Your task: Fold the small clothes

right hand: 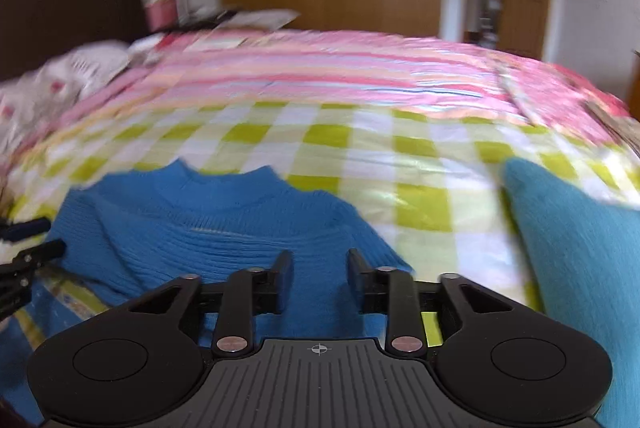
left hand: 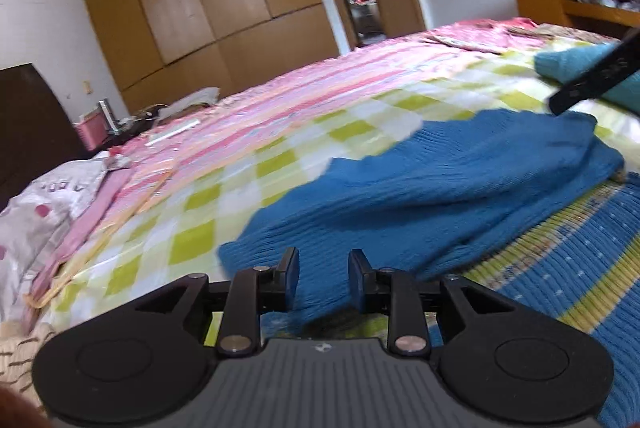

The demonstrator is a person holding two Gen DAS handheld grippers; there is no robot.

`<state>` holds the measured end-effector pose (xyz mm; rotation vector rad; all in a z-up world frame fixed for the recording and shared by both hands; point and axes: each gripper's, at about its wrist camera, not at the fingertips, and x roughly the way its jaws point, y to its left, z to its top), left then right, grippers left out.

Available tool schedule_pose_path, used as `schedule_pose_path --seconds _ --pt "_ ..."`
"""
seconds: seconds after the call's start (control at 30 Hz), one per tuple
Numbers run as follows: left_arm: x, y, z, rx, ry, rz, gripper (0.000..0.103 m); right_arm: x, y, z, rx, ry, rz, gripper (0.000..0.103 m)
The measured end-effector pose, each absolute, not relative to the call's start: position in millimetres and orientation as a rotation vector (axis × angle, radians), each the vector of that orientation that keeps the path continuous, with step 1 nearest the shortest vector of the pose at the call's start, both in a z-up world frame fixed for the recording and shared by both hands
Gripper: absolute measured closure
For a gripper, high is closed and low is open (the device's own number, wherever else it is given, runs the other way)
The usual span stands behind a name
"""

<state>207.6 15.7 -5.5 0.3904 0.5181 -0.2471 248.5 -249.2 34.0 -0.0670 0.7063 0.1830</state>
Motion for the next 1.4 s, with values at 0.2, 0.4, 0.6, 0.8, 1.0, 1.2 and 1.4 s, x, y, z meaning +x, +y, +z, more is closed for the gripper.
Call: schedule_pose_path --seconds 0.2,0.4,0.6,0.8,1.0,1.2,1.4 --pt "221.7 10.0 -10.8 0.370 0.546 -0.282 0.069 279.1 -224.0 11.9 -0.245 0.790 0.243 0.071" --pt "235.2 13.4 -17.5 0.356 0.574 -0.236 0.062 310.7 -237.7 -1.5 -0.158 0.814 0.088 0.071" --pt "228.6 25.1 -13.0 0.354 0.581 -0.178 0.062 308.1 -242.3 10.4 -0.125 0.804 0.023 0.071" --pt "205.9 42.1 -8.4 0.309 0.583 -0.159 0.062 251.7 -261.7 33.8 -0.020 0.758 0.081 0.071" --pt "195.9 40.0 -19.3 0.320 0.631 -0.152 0.062 228.8 -260.8 9.8 -0.038 0.841 0.052 0.071" --pt "180.3 49.7 -17.6 0.287 0.648 -0.124 0.062 206.8 -268.8 12.4 0.086 0.826 0.071 0.071" --pt "153.3 60.3 -15.2 0.253 0.670 -0.116 0.062 160.9 -265.4 17.8 0.119 0.837 0.130 0.070"
